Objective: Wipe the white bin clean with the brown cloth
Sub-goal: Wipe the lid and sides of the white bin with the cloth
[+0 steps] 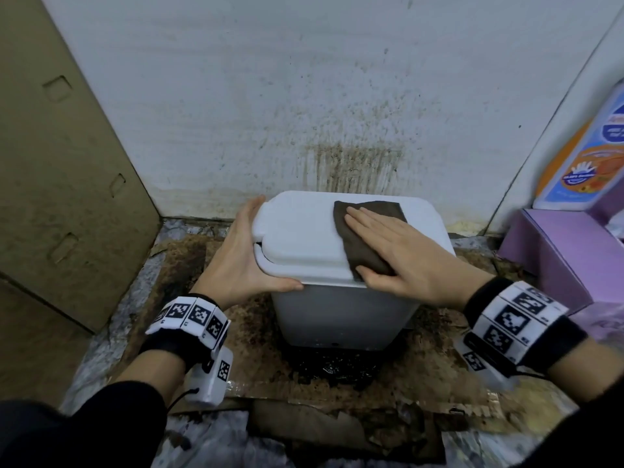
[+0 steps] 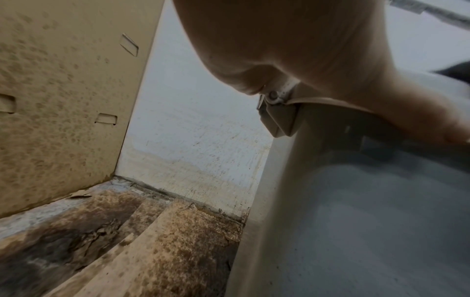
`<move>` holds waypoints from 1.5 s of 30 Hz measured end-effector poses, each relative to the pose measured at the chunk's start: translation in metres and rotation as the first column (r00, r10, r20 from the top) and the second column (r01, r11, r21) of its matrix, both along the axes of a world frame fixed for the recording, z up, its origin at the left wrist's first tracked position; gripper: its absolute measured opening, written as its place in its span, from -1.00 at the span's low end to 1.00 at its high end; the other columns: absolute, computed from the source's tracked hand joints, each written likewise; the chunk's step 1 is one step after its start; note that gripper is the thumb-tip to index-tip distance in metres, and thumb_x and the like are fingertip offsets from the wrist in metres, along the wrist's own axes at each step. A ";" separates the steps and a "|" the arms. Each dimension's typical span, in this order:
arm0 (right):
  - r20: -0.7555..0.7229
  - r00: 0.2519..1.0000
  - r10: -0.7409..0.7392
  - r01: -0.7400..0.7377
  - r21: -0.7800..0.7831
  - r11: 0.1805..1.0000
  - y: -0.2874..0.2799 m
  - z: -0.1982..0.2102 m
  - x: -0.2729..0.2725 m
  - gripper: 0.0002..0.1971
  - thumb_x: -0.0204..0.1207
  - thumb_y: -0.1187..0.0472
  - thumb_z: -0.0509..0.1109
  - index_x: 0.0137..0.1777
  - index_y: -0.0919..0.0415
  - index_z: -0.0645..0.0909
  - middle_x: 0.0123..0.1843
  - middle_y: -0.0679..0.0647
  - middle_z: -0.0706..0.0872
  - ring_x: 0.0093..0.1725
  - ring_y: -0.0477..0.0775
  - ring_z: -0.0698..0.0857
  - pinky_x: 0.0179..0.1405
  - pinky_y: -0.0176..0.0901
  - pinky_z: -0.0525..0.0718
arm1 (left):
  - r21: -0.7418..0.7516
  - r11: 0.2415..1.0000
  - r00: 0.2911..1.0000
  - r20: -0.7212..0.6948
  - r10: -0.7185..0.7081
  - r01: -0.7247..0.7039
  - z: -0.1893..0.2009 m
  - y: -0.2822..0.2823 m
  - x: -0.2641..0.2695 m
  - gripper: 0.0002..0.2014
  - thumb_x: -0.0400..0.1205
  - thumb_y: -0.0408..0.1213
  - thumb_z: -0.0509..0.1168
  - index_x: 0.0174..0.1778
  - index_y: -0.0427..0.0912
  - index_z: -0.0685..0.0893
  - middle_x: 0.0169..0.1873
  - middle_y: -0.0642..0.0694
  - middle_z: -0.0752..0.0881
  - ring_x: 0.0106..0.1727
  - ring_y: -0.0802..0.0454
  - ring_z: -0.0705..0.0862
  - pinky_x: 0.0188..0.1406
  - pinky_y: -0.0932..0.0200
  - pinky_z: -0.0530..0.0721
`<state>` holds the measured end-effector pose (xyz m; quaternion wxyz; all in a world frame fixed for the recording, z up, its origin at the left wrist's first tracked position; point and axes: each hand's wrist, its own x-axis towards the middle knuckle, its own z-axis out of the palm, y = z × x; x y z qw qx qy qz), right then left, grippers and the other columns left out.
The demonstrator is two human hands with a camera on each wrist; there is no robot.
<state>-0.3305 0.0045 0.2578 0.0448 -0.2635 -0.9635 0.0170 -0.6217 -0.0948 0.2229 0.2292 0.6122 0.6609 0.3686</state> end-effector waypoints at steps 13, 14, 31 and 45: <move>-0.254 0.919 -0.302 0.263 -0.177 0.948 -0.003 -0.001 0.029 -0.29 0.75 -0.31 -0.11 0.81 0.04 0.17 0.83 -0.08 0.20 0.80 -0.09 0.12 0.79 0.04 0.11 | -0.102 0.995 0.999 0.032 0.024 -0.021 0.002 0.001 0.002 0.44 0.10 0.38 0.67 0.72 0.31 -0.20 0.74 0.22 0.00 0.76 0.07 0.07 0.66 -0.28 0.32; -0.243 0.912 -0.330 0.295 -0.169 0.940 -0.003 -0.002 0.028 -0.29 0.75 -0.28 -0.11 0.81 0.05 0.16 0.83 -0.06 0.19 0.80 -0.07 0.13 0.79 0.03 0.08 | -0.121 0.992 0.997 0.059 0.049 -0.042 0.001 0.001 0.004 0.40 0.16 0.46 0.59 0.73 0.29 -0.22 0.75 0.23 -0.04 0.76 0.09 0.04 0.68 -0.24 0.27; -0.157 0.776 -0.610 0.509 -0.415 0.754 0.030 0.005 0.025 -0.31 0.74 -0.30 0.10 0.82 -0.16 0.06 0.87 0.06 -0.13 0.82 0.18 0.02 0.78 0.20 0.08 | -0.250 0.911 0.934 0.062 0.352 -0.327 0.005 0.014 0.019 -0.05 0.33 0.68 0.21 0.59 0.46 0.02 0.60 -0.23 0.39 0.56 -0.29 0.46 0.51 -0.37 0.48; -0.248 0.699 -0.671 0.385 -0.660 0.645 0.052 0.010 0.035 -0.28 0.66 -0.28 0.33 0.77 -0.22 0.20 0.40 -0.01 0.68 0.11 -0.02 0.71 -0.13 -0.45 0.56 | -0.198 0.935 0.934 0.149 0.325 -0.294 0.004 0.009 0.019 -0.06 0.30 0.65 0.31 0.56 0.49 0.11 0.48 -0.08 0.50 0.39 -0.21 0.60 0.25 -0.35 0.71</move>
